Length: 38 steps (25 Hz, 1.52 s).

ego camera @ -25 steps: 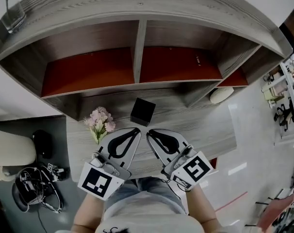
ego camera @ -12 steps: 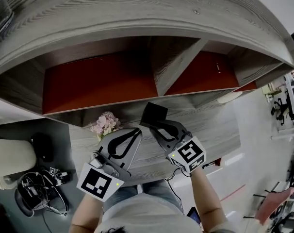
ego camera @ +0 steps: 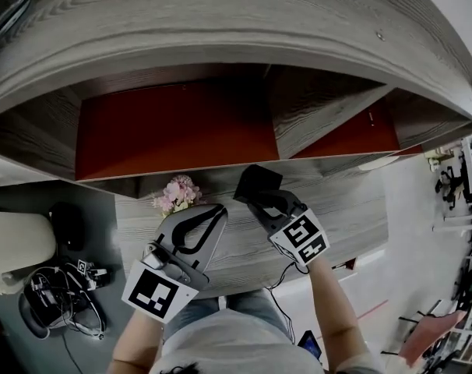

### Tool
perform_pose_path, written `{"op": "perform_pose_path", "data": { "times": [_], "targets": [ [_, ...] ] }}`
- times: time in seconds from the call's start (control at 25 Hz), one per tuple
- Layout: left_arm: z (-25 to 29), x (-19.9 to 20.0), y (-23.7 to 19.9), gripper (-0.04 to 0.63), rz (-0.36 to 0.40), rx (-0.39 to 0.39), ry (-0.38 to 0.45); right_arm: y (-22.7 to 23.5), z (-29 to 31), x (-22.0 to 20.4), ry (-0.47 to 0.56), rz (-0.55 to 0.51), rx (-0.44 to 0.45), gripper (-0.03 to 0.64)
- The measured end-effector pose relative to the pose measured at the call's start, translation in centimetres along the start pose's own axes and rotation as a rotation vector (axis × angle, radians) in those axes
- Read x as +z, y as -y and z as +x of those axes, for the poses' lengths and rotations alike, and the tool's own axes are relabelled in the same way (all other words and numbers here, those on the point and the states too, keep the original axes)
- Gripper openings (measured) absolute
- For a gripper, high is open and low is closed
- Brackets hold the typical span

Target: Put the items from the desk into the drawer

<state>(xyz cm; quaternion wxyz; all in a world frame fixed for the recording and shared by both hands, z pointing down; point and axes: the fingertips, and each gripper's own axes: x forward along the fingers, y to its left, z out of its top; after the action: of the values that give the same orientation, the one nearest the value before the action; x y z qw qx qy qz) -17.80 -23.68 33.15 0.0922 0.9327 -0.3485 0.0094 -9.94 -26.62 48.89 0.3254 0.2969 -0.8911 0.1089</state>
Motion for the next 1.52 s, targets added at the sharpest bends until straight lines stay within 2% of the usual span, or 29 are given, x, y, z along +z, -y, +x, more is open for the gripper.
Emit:
{"op": "perform_pose_path", "data": {
  "times": [0.28, 0.6, 0.76, 1.2, 1.52],
  "targets": [
    [-0.4, -0.4, -0.6, 0.011, -0.011, 0.018, 0.001, 0.1, 1.2, -1.2, -0.065, -0.012, 0.023, 0.087],
    [-0.7, -0.7, -0.8, 0.011, -0.029, 0.031, 0.005, 0.0, 1.6, -2.2, -0.215, -0.167, 0.024, 0.084],
    [-0.5, -0.9, -0.7, 0.011, -0.037, 0.029, 0.008, 0.2, 1.9, -2.1, -0.248, -0.168, 0.026, 0.057],
    [-0.6, -1.0, -0.1, 0.011, -0.037, 0.018, 0.008, -1.0, 0.5, -2.3, -0.203, -0.145, 0.004, 0.037],
    [1.3, -0.9, 3.3, 0.011, -0.018, -0.086, 0.005, -1.9, -4.4, -0.3, -0.078, -0.087, -0.07, 0.038]
  ]
}}
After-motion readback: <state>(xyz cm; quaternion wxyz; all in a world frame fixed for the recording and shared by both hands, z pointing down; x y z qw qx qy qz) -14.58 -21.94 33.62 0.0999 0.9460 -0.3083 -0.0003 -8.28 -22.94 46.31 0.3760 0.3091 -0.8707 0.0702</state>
